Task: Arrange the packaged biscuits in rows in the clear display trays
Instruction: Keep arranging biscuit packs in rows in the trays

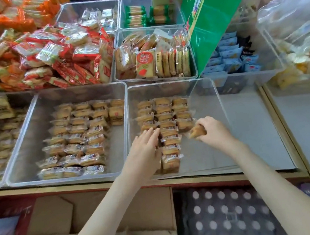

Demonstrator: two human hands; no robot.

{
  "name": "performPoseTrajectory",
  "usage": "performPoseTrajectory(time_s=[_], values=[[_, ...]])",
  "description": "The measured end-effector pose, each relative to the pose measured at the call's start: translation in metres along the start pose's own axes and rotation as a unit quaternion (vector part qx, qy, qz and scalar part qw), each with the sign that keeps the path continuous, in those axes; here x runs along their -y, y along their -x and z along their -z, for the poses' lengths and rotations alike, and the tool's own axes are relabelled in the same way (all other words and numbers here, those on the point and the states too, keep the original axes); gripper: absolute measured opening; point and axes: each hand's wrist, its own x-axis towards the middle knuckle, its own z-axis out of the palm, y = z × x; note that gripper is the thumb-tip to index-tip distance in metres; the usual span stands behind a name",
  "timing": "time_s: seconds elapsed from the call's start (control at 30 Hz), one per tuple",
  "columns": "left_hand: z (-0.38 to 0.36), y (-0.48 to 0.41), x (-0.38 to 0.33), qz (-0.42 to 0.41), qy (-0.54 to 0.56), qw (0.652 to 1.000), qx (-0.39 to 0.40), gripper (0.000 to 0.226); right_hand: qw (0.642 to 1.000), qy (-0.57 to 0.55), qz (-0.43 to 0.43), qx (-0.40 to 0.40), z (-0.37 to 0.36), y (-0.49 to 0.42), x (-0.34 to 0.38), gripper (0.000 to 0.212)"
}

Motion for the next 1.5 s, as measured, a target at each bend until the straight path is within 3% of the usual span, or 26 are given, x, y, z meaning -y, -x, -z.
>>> performPoseTrajectory(time_s=[0.1,0.17,0.27,0.37,0.47,0.57,0.63,0.83,0.93,1.1,1.23,1.37,1.43,1.5], values=[[0.0,0.003,0.027,-0.005,-0.073,0.996,-0.054,0.053,0.993,0.095,0.052,0.056,-0.021,-0.024,-0.009,0.022],[0.002,0.008,0.043,-0.003,-0.112,0.991,-0.07,0.059,0.991,0.105,0.076,0.036,-0.037,-0.036,-0.01,0.027],[0.008,0.023,0.068,0.028,-0.108,0.991,-0.069,0.07,0.977,0.204,0.066,-0.014,-0.047,-0.047,-0.009,0.039],[0.025,0.036,0.098,0.087,-0.082,0.99,-0.07,0.086,0.961,0.275,0.02,0.002,-0.038,-0.047,0.006,0.063],[0.045,0.038,0.137,0.135,-0.124,0.979,-0.09,0.087,0.98,0.194,0.041,-0.015,-0.013,-0.042,0.049,0.078],[0.066,0.033,0.171,0.176,-0.175,0.966,-0.078,0.085,0.977,0.038,0.188,-0.094,-0.01,-0.037,0.122,0.076],[0.078,0.026,0.192,0.188,-0.203,0.96,-0.049,0.088,0.962,0.035,0.255,-0.094,-0.028,-0.044,0.176,0.076],[0.086,-0.005,0.238,0.123,-0.196,0.971,0.059,0.1,0.944,0.299,0.136,-0.044,-0.106,-0.123,0.256,0.09],[0.082,-0.013,0.257,0.095,-0.168,0.978,0.081,0.097,0.942,0.329,0.064,-0.017,-0.126,-0.137,0.261,0.091],[0.074,-0.017,0.274,0.081,-0.161,0.979,0.094,0.09,0.919,0.392,0.024,-0.038,-0.134,-0.139,0.262,0.076],[0.071,-0.018,0.278,0.076,-0.149,0.982,0.086,0.086,0.916,0.396,0.023,-0.065,-0.135,-0.127,0.266,0.067],[0.076,-0.016,0.275,0.084,-0.13,0.983,0.099,0.085,0.926,0.341,0.063,-0.149,-0.12,-0.096,0.272,0.064],[0.086,-0.015,0.263,0.091,-0.047,0.993,0.065,0.087,0.934,0.295,0.085,-0.181,-0.098,-0.074,0.275,0.064],[0.104,-0.014,0.241,0.06,0.065,0.996,-0.013,0.085,0.952,0.239,0.111,-0.158,-0.068,-0.048,0.278,0.062]])
